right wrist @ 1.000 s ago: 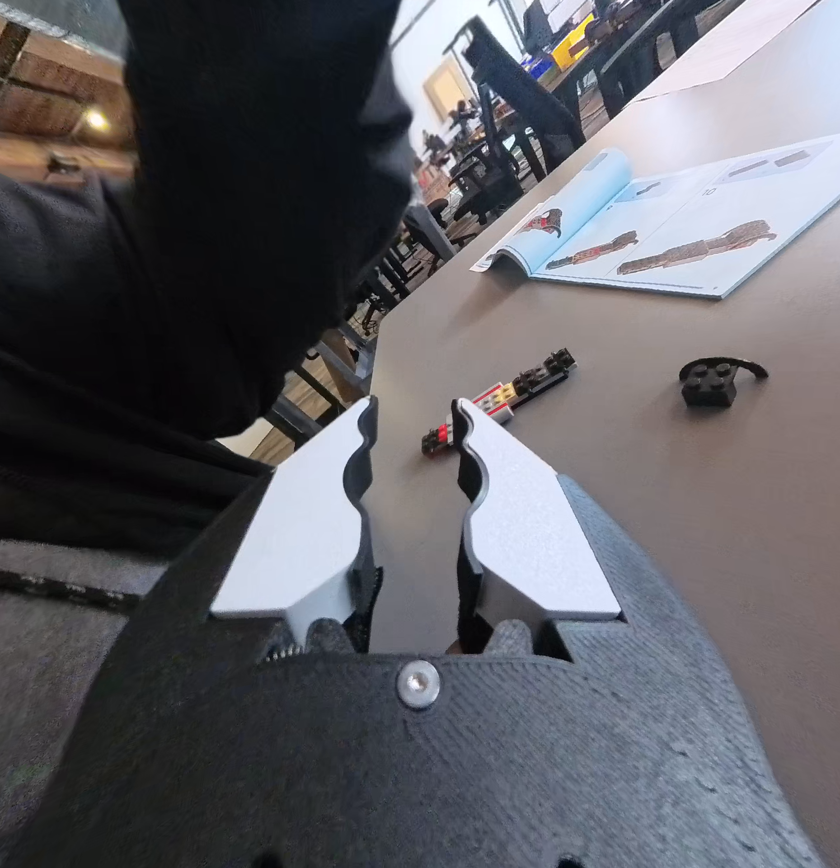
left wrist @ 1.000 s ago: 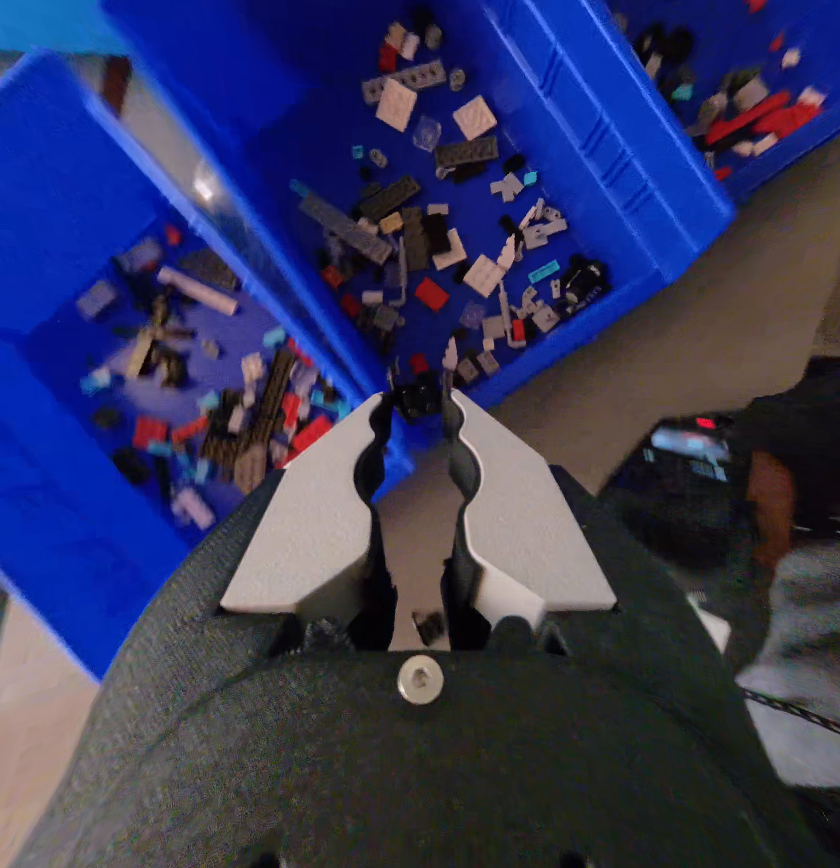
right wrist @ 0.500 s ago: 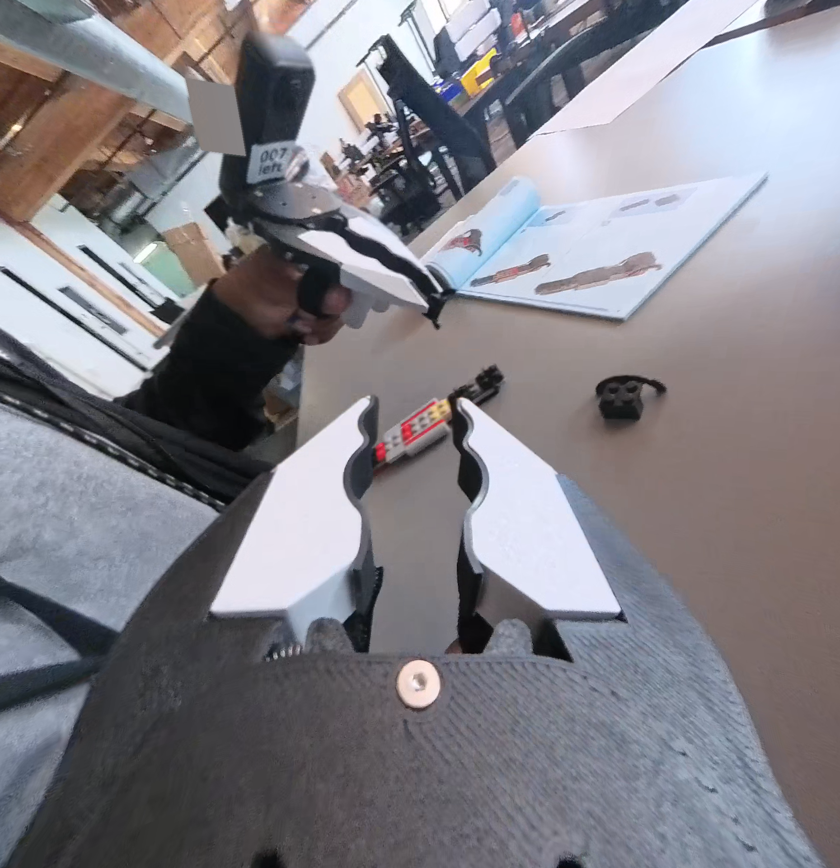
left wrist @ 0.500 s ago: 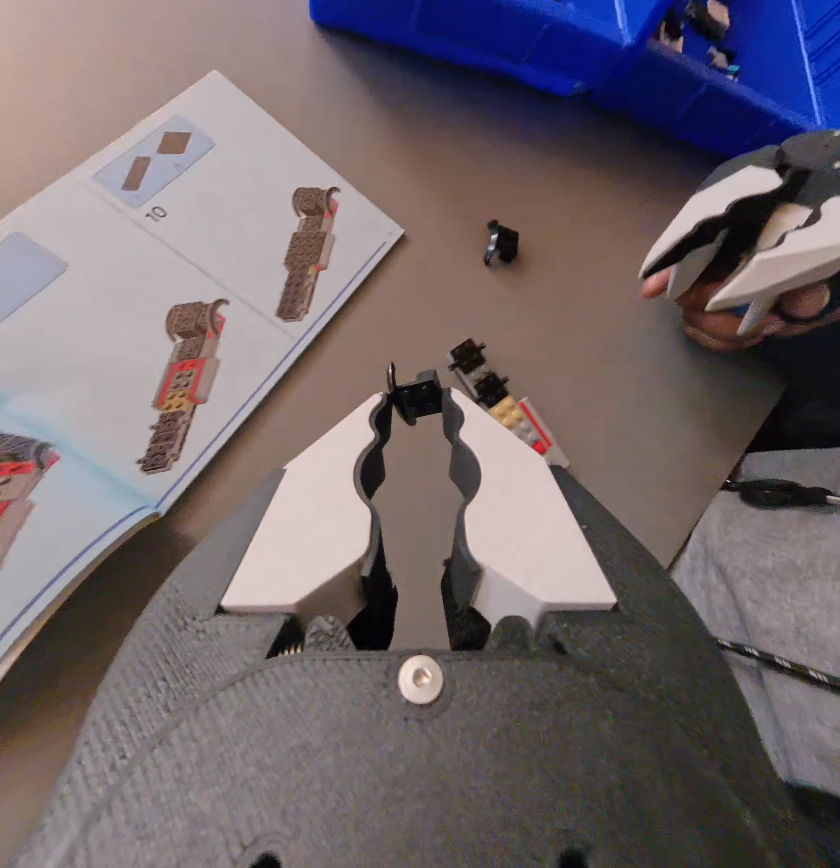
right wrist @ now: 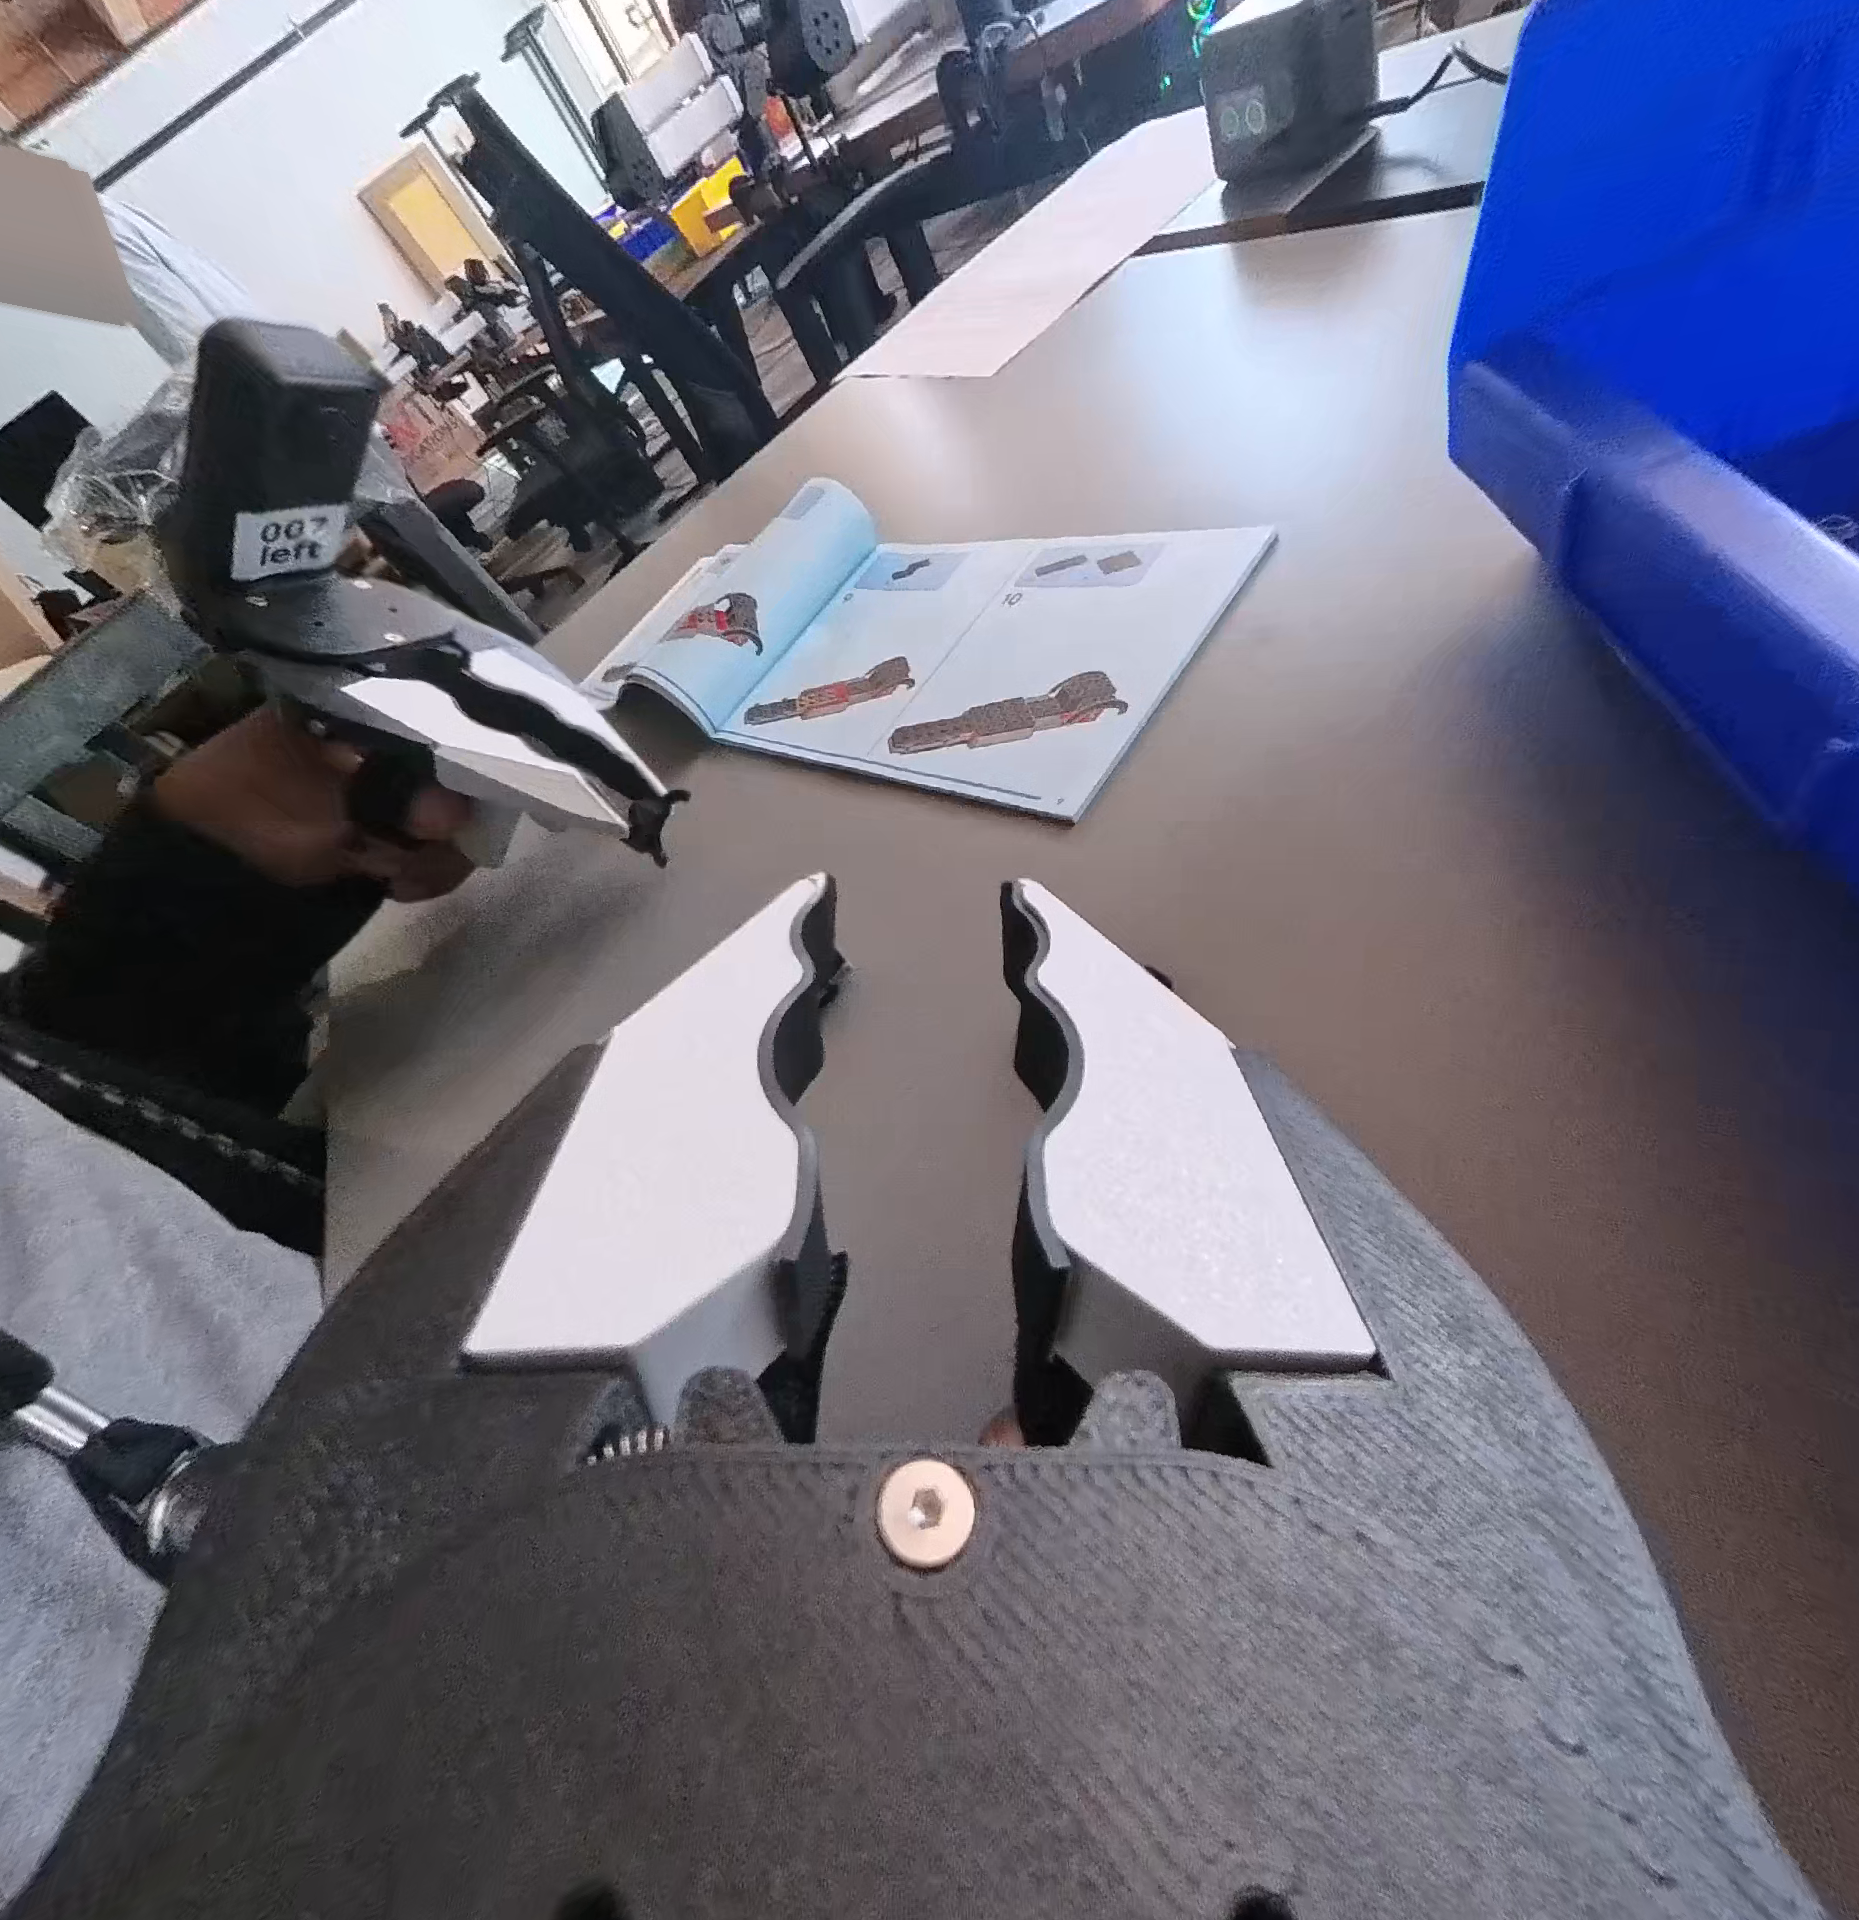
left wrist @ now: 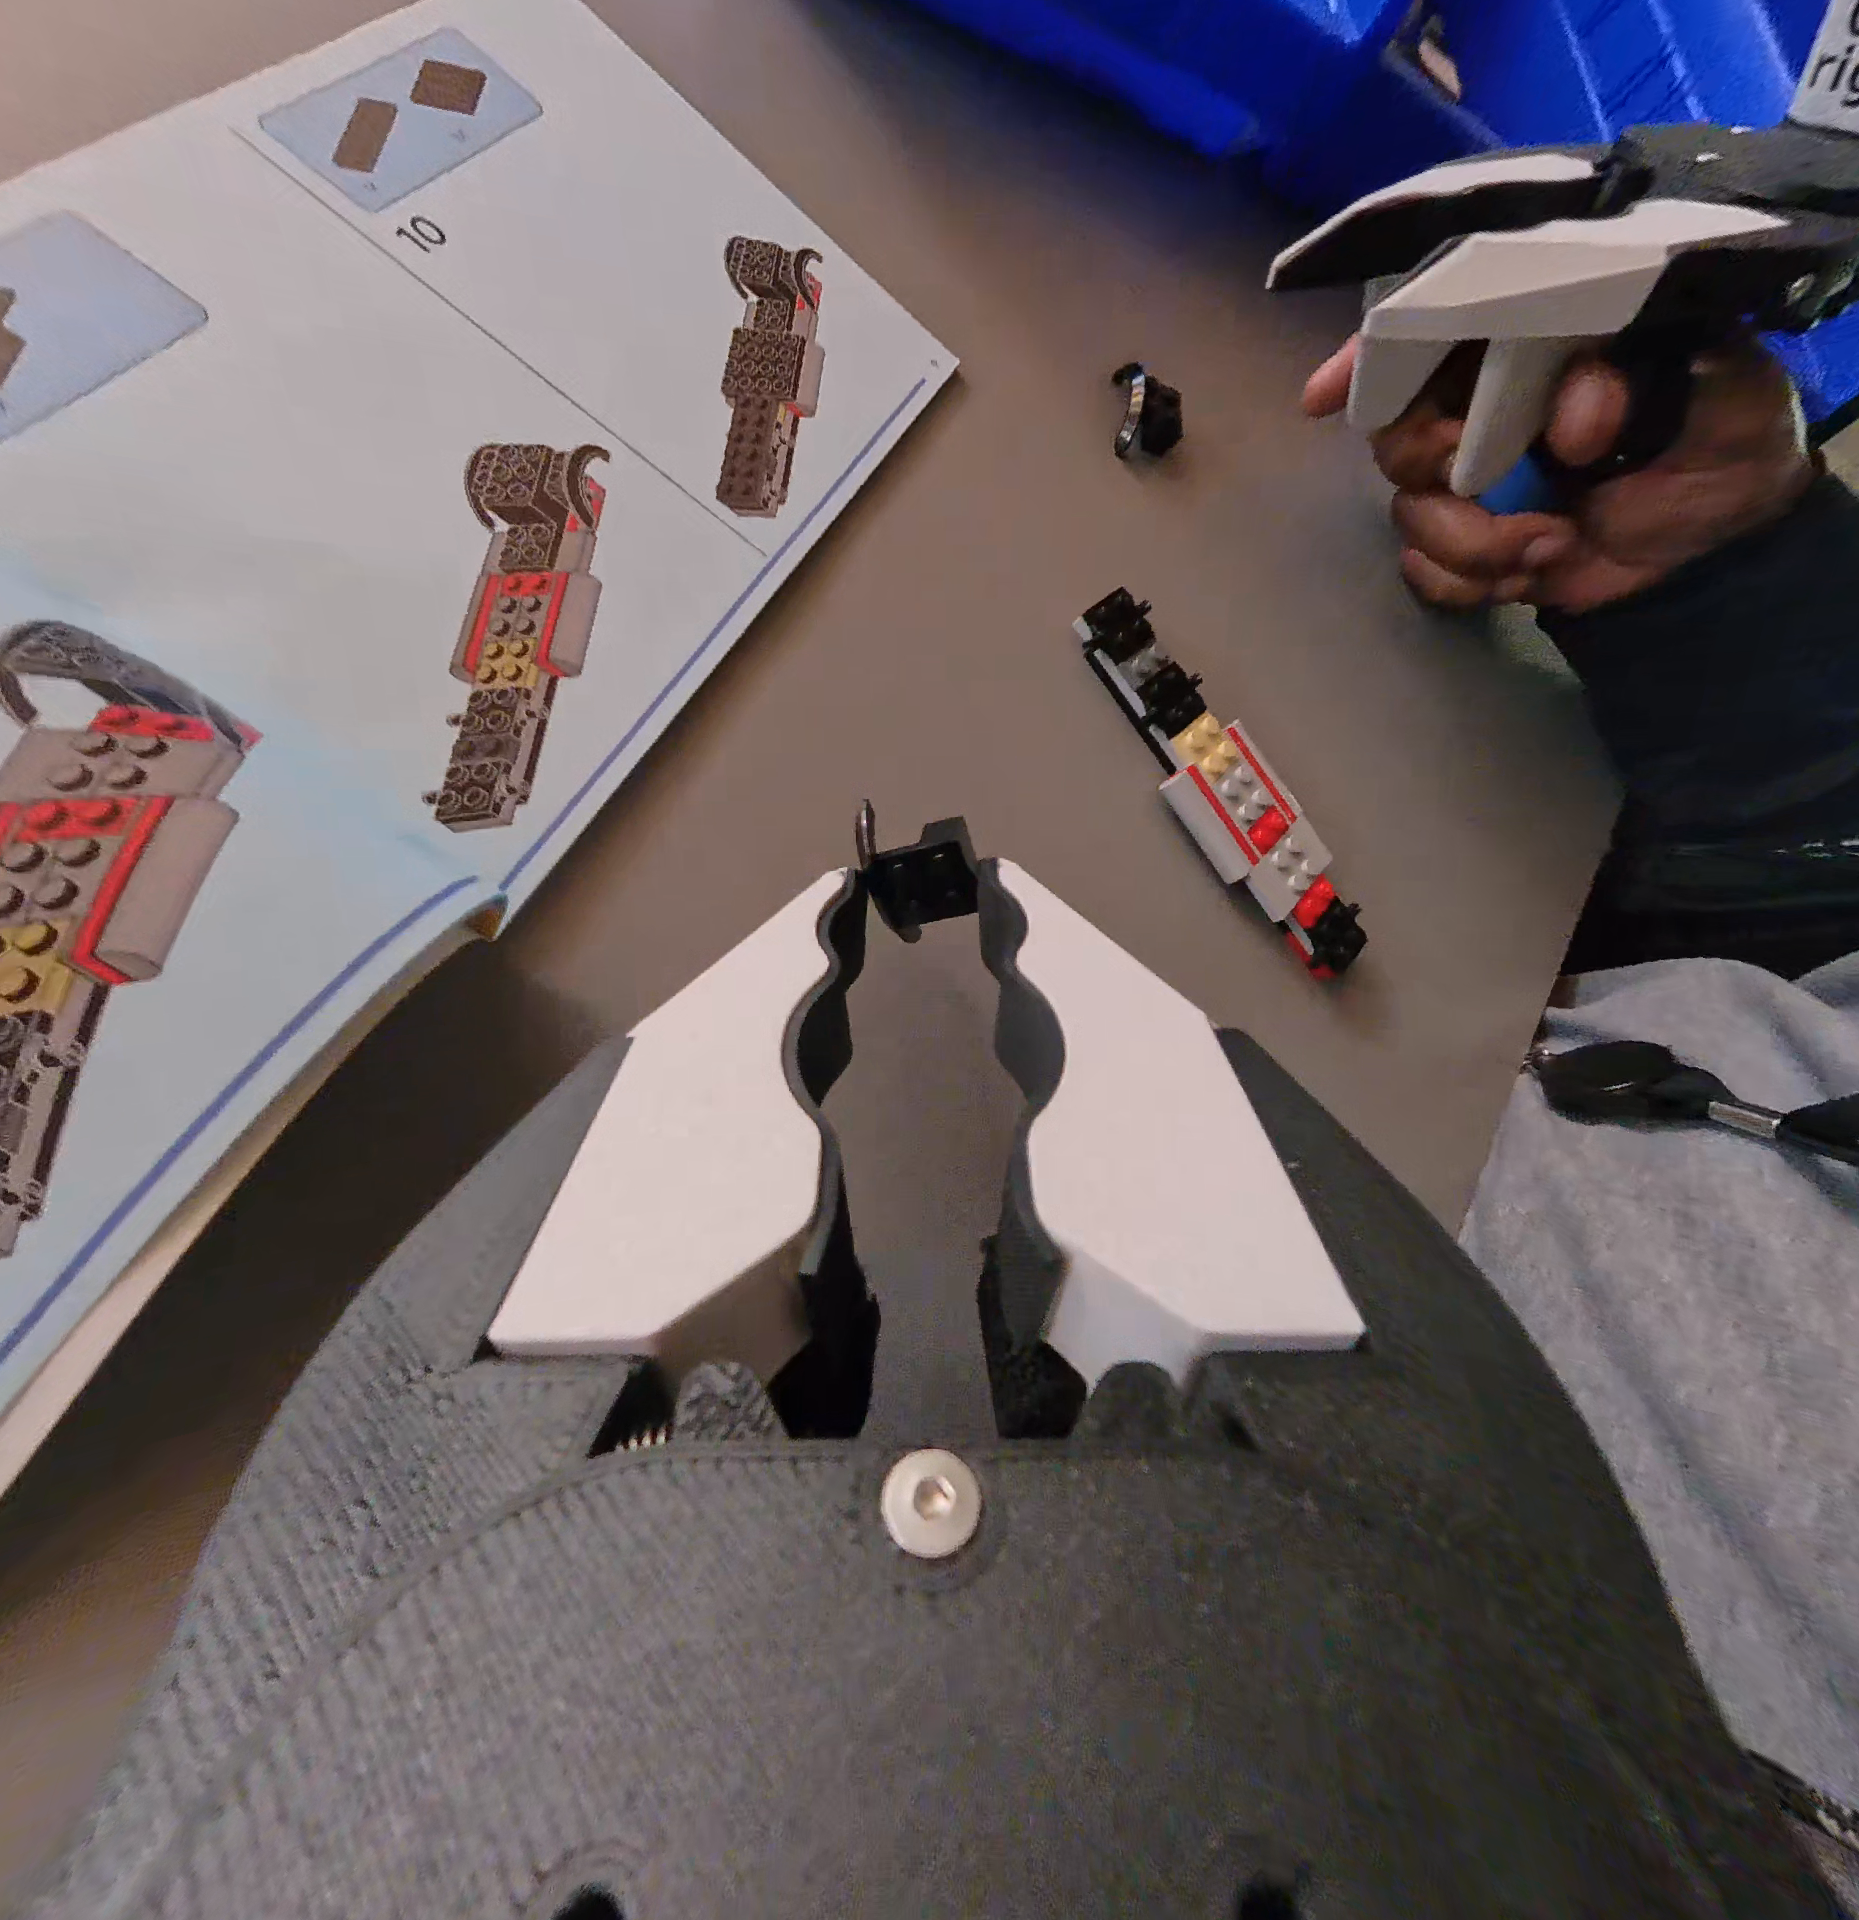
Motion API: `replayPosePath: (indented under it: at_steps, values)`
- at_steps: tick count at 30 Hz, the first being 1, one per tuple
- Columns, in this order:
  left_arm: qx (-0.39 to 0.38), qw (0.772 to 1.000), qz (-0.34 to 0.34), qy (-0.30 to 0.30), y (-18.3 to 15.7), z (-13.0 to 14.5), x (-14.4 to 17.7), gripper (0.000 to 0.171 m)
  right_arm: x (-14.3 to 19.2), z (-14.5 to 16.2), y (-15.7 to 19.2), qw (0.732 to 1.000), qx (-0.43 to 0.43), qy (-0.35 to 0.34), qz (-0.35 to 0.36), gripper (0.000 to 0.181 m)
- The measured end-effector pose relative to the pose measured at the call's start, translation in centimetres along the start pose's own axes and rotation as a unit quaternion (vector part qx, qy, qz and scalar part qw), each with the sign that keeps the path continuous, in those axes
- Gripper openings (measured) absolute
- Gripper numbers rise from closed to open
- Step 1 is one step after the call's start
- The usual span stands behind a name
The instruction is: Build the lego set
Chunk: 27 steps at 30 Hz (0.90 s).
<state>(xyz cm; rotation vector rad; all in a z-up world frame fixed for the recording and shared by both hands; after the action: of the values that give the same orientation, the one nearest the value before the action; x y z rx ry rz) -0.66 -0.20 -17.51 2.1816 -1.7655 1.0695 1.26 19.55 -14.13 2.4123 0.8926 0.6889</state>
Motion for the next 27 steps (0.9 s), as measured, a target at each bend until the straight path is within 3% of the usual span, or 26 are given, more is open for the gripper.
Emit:
replayPosePath:
  at_steps: [5,11,18,27]
  values:
    - [0.014,0.999,0.015,-0.046,0.2,0.1,0.2,0.022,-0.6,0.2,-0.3,1.000,-0.009,0.020,0.000,0.034]
    - [0.027,0.990,0.047,-0.131,0.2,-0.8,2.4,0.026,-0.8,0.3,-0.4,0.999,-0.017,0.030,-0.002,0.035]
    - [0.057,0.979,0.065,-0.184,0.9,-0.2,5.3,0.026,-0.9,0.2,-1.0,0.998,-0.053,0.033,-0.008,0.035]
    - [0.075,0.975,0.092,-0.187,0.9,-0.3,5.4,0.026,-1.1,0.3,-1.5,0.996,-0.075,0.042,-0.004,0.035]
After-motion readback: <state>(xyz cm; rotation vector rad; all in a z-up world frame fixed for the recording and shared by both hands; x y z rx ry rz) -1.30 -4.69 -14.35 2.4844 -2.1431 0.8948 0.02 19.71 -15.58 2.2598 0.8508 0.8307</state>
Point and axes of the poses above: each gripper's, where its closed fingertips meet, x back along the fingers, z out of its underside, y = z × x across the jaws, the point moved 2 cm from there along x, back along the fingers, and after that the axes turned 10 degrees about -x, right-handed, at the moved point
